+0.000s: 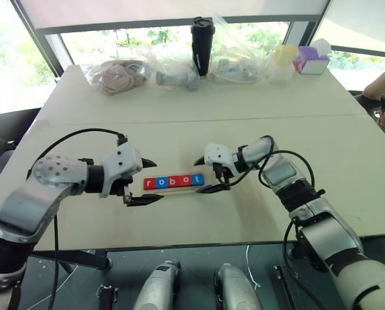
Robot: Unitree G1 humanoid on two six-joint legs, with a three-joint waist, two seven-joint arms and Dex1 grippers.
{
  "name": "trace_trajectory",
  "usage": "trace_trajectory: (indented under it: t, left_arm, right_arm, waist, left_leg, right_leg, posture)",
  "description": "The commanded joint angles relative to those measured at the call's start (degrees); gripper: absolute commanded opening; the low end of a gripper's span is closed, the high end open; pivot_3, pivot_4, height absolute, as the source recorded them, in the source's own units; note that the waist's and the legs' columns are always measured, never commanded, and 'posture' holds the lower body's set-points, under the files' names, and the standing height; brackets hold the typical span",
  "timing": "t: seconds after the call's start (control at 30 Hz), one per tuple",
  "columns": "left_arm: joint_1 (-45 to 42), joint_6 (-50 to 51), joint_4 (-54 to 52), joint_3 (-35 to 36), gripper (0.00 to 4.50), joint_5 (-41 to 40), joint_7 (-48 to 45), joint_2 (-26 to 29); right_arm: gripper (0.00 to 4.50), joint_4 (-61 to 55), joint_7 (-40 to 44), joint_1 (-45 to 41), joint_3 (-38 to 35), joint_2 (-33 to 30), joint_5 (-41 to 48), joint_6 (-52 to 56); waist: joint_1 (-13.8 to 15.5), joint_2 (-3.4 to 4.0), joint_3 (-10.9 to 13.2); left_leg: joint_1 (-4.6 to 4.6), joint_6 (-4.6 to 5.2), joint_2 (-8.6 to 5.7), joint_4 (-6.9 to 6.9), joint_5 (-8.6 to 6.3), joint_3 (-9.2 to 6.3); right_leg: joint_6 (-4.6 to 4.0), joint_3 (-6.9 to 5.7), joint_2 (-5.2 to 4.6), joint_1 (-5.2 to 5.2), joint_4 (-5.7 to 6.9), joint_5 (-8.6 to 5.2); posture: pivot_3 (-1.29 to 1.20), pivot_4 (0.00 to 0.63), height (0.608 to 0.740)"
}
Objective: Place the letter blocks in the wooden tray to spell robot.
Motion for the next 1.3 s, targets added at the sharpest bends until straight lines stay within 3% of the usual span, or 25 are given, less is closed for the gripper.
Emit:
trace_trajectory:
  t: [0.03, 0.63, 1.03, 1.3]
  left_arm:
    - [-1.08, -0.06, -1.59, 1.19, 4.5, -0.41, 0.24, -0.07]
    - [-2.58, -0.14, -0.45, 0.75, 4.5, 0.08, 0.08, -0.53]
    - [-2.21, 0.1, -0.77, 1.26, 4.5, 0.02, 0.88, -0.57]
    - [-2.09, 0.54, -1.07, 1.34, 4.5, -0.45, 1.14, -0.53]
  right_arm:
    - [4.42, -1.73, -1.21, -1.85, -2.37, -0.16, 0.75, -1.01]
    - [4.42, -6.08, -2.6, 1.64, -2.83, -1.16, 0.97, 0.62]
    - [4.42, 2.08, -6.05, -0.36, -2.46, 0.12, -2.18, -4.44]
    - [4.42, -2.7, -1.34, 0.66, -3.5, -0.29, 1.76, -1.25]
  waist:
    - [-0.01, 0.0, 0.0]
    - [-0.06, 0.0, 0.0]
    - [-0.06, -0.01, -0.01]
    - [-0.03, -0.01, -0.01]
  left_leg:
    - [0.0, 0.0, 0.0, 0.0, 0.0, 0.0]
    - [0.0, 0.0, 0.0, 0.0, 0.01, 0.02]
    - [0.03, -0.03, 0.0, 0.01, 0.04, 0.02]
    - [0.07, -0.08, 0.0, 0.02, 0.07, 0.02]
  right_leg:
    - [0.0, 0.0, 0.0, 0.0, 0.0, 0.0]
    - [0.0, 0.02, 0.0, -0.03, 0.06, 0.0]
    - [0.0, 0.02, 0.01, 0.0, 0.08, 0.0]
    - [-0.01, 0.03, 0.01, -0.02, 0.23, 0.0]
  posture:
    - [0.0, 0.15, 0.74]
    - [0.0, 0.15, 0.74]
    - [0.0, 0.15, 0.74]
    - [0.0, 0.15, 0.74]
